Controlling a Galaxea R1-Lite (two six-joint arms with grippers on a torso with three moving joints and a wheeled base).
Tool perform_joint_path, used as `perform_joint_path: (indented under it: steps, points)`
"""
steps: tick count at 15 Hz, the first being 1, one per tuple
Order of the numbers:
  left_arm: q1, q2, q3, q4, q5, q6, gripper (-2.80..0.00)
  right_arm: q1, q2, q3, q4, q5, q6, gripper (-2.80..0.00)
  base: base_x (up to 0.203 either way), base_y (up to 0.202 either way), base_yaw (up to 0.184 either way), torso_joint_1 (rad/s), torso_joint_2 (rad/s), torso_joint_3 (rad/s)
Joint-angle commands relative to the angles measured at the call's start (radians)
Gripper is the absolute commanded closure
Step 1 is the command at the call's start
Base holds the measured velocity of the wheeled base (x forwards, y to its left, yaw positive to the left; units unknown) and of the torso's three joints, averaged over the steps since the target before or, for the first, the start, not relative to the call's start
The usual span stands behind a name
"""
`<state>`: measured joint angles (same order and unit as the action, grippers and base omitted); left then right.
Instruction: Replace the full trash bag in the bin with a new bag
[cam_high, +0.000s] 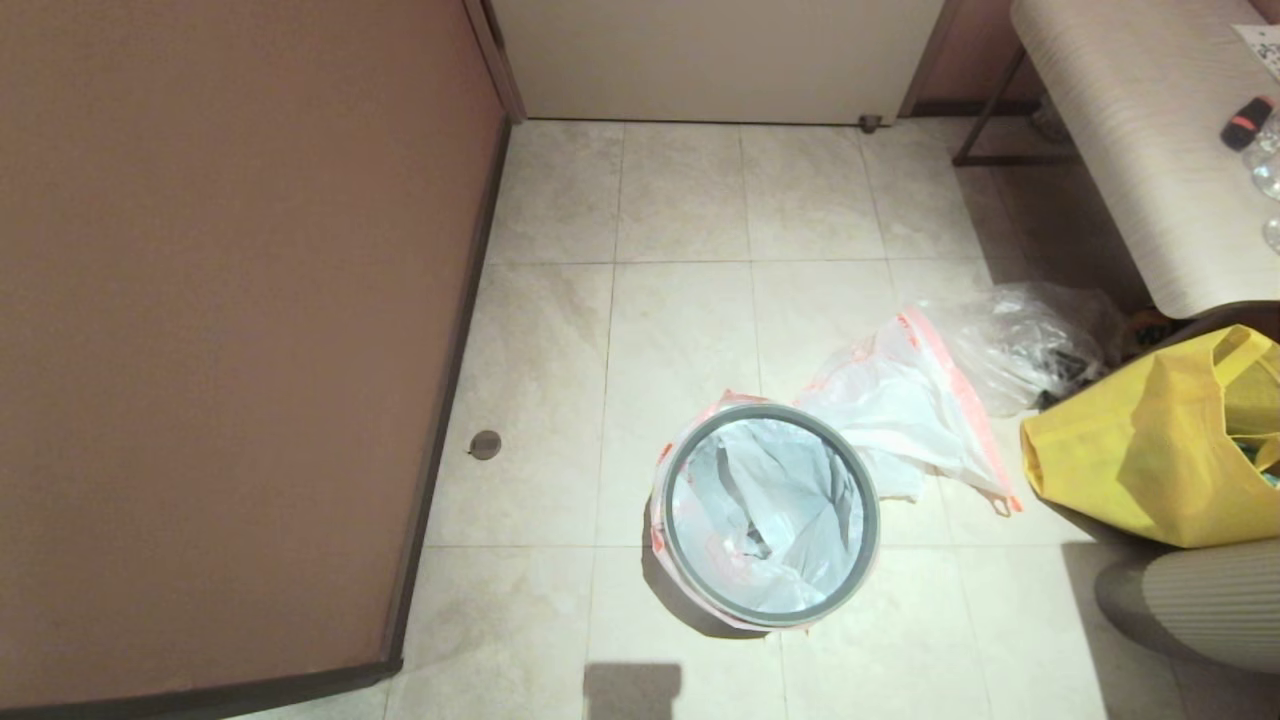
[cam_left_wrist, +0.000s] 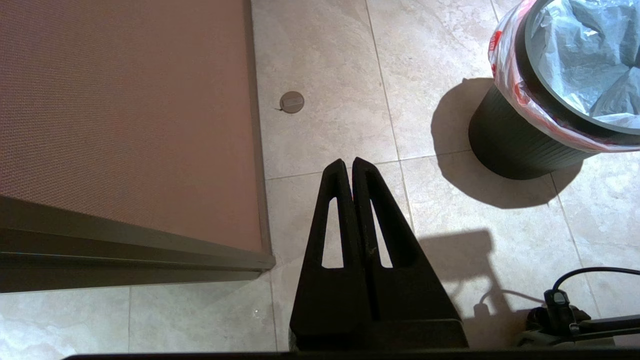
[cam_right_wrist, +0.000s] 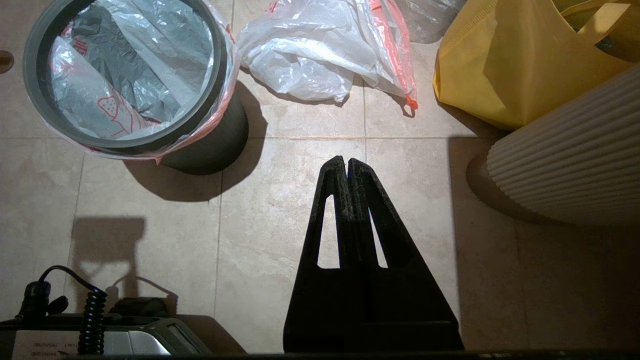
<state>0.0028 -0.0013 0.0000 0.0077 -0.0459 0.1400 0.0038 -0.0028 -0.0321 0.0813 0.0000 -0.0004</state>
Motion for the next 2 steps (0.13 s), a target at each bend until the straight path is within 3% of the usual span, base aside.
perform_joint_path:
  steps: [1, 2]
  points:
    - [0.0, 0.001, 0.0, 0.0, 0.0, 0.001, 0.0, 0.001, 0.003, 0.0, 0.0, 0.0, -0.001, 0.0, 0.0, 0.0, 0.0, 0.0, 0.0, 0.0]
    - [0.0, 0.001, 0.0, 0.0, 0.0, 0.001, 0.0, 0.001, 0.003, 0.0, 0.0, 0.0, -0.001, 0.0, 0.0, 0.0, 0.0, 0.0, 0.0, 0.0]
